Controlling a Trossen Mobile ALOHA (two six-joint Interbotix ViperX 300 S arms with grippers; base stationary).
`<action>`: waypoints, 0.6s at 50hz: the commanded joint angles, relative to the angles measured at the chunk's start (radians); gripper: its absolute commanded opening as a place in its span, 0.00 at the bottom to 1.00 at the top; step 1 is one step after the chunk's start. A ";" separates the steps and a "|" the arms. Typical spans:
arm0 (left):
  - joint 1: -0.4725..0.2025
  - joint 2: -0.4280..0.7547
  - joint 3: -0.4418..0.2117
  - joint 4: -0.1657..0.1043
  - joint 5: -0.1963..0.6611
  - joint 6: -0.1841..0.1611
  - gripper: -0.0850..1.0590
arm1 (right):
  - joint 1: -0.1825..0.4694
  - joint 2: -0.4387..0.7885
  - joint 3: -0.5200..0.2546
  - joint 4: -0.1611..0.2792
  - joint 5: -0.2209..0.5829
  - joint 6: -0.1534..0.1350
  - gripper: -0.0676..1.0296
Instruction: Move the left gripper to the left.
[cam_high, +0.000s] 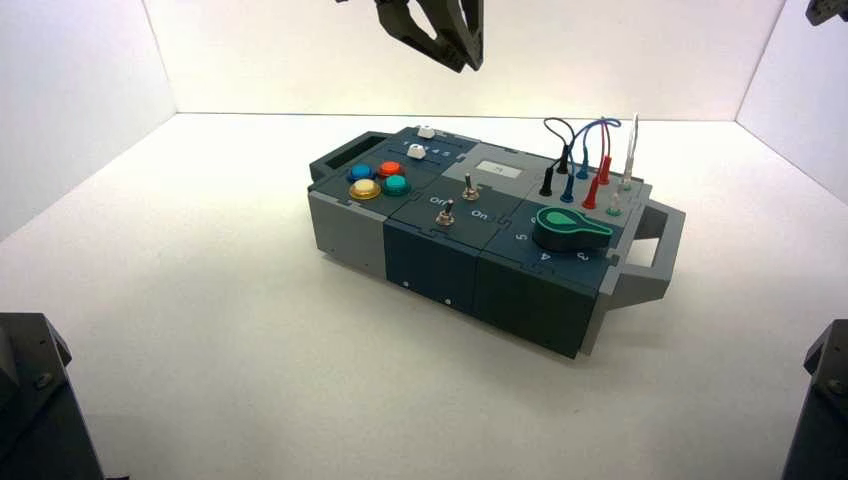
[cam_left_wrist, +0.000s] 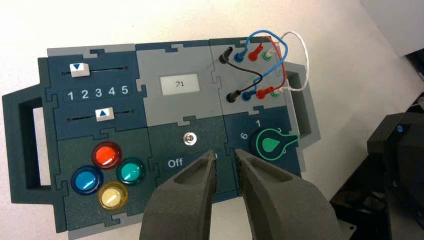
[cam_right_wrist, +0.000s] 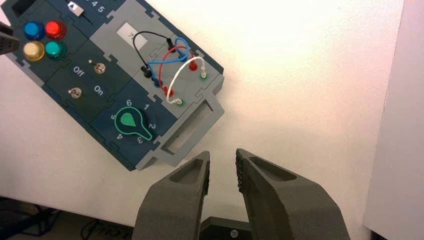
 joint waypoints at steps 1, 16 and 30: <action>0.008 -0.012 -0.029 -0.002 -0.009 0.000 0.28 | -0.003 0.003 -0.023 -0.002 -0.005 -0.005 0.34; 0.008 -0.020 -0.029 -0.002 -0.008 -0.002 0.28 | -0.005 0.003 -0.029 -0.002 0.002 -0.005 0.34; 0.084 -0.061 -0.029 0.005 -0.009 0.006 0.28 | -0.003 -0.012 -0.028 0.000 0.003 -0.005 0.34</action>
